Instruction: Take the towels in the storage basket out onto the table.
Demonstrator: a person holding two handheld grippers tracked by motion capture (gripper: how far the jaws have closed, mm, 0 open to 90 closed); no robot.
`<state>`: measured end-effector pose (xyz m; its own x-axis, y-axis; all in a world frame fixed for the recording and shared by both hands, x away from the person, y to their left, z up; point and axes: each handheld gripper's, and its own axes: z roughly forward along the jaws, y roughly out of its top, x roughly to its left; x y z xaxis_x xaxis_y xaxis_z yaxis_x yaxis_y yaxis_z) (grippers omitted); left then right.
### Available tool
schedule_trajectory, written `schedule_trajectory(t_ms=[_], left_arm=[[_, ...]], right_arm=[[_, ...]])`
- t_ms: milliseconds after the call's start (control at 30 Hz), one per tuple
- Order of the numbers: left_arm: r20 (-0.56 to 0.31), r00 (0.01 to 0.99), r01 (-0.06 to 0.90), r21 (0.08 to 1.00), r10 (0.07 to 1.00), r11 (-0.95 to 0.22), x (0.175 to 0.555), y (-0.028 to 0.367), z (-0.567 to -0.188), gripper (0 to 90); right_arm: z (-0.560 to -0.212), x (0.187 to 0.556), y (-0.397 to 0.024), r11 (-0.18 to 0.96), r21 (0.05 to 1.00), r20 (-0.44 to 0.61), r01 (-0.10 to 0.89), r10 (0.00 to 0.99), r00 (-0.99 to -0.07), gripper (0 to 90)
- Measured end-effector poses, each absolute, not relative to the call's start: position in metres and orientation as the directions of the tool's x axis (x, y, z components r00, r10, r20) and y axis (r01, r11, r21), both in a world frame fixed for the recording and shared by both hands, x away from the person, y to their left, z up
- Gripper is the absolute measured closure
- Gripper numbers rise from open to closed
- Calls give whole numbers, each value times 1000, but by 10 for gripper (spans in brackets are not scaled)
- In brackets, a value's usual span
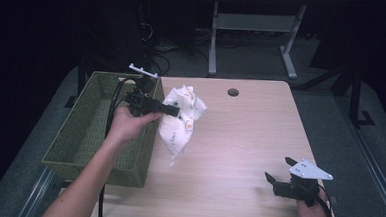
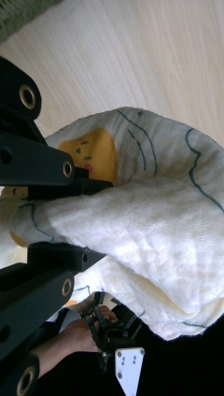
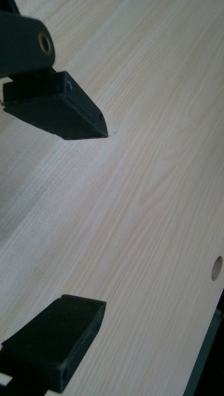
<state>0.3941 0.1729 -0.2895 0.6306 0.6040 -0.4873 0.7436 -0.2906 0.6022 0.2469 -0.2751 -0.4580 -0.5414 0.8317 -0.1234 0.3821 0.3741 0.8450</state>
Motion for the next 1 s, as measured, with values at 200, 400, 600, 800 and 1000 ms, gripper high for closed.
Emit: schedule_trajectory(t_ms=[200, 400, 600, 800, 1000], left_arm=[[-493, 639, 745, 589, 591, -313, 397, 159, -298, 744], [-501, 643, 746, 583, 580, -323, 398, 149, -303, 744], [-517, 647, 747, 578, 561, -329, 399, 136, -308, 744], [-511, 650, 743, 580, 562, -333, 400, 123, -315, 745], [-516, 651, 746, 571, 557, -342, 403, 111, -326, 745]], right_arm=[[-458, 247, -273, 375, 844, -120, 385, 830, -545, 137], [-457, 248, -273, 374, 844, -120, 383, 830, -545, 137], [-457, 248, -273, 373, 846, -119, 381, 829, -546, 137], [-457, 248, -273, 374, 847, -122, 378, 828, -547, 137], [-457, 248, -273, 372, 845, -119, 383, 830, -545, 137]])
